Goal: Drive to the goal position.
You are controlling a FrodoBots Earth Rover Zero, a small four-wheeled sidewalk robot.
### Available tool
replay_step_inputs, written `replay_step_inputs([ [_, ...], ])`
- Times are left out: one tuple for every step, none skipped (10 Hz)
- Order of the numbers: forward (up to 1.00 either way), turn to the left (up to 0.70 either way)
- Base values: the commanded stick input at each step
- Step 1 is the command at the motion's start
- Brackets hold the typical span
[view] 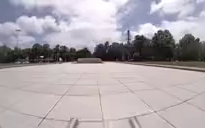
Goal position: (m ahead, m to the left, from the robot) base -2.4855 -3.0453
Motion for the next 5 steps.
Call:
replay_step_inputs([
  [0.7, 0.0],
  [0.7, 0.0],
  [0.7, 0.0],
  [0.7, 0.0],
  [0.7, 0.0],
])
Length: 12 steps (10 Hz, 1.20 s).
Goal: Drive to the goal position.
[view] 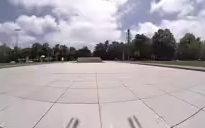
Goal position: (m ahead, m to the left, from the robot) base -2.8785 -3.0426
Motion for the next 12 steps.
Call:
replay_step_inputs([
  [0.7, 0.0],
  [0.7, 0.0],
  [0.7, 0.0],
  [0.7, 0.0],
  [0.7, 0.0],
  [0.7, 0.0],
  [0.7, 0.0],
  [0.7, 0.0],
  [0.7, 0.0],
  [0.7, 0.0],
  [0.7, 0.0],
  [0.7, 0.0],
])
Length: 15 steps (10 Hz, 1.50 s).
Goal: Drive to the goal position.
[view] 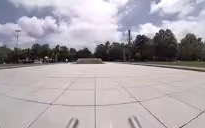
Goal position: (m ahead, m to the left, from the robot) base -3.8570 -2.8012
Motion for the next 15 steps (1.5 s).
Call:
replay_step_inputs([
  [0.7, 0.0],
  [0.7, 0.0],
  [0.29, 0.0],
  [0.0, -0.34],
  [0.0, -0.7],
  [0.0, -0.7],
  [0.0, -0.7],
  [0.0, -0.7],
  [0.0, -0.7],
  [0.0, -0.7],
  [0.0, -0.7],
  [0.0, -0.7],
  [0.0, -0.7],
  [0.0, -0.7],
  [0.0, -0.7],
])
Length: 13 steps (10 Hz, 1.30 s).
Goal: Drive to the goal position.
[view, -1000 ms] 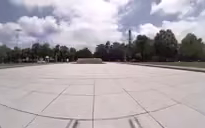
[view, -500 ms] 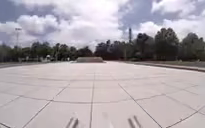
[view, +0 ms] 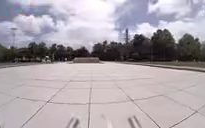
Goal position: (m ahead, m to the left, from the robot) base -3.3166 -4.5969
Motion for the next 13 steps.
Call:
replay_step_inputs([
  [0.0, -0.7],
  [0.0, -0.7],
  [0.0, -0.7],
  [0.0, -0.7],
  [0.0, -0.7],
  [0.0, -0.7],
  [0.0, -0.7],
  [0.0, -0.7],
  [0.0, -0.7],
  [0.0, -0.7],
  [0.0, -0.7],
  [0.0, -0.7],
  [0.0, -0.7],
])
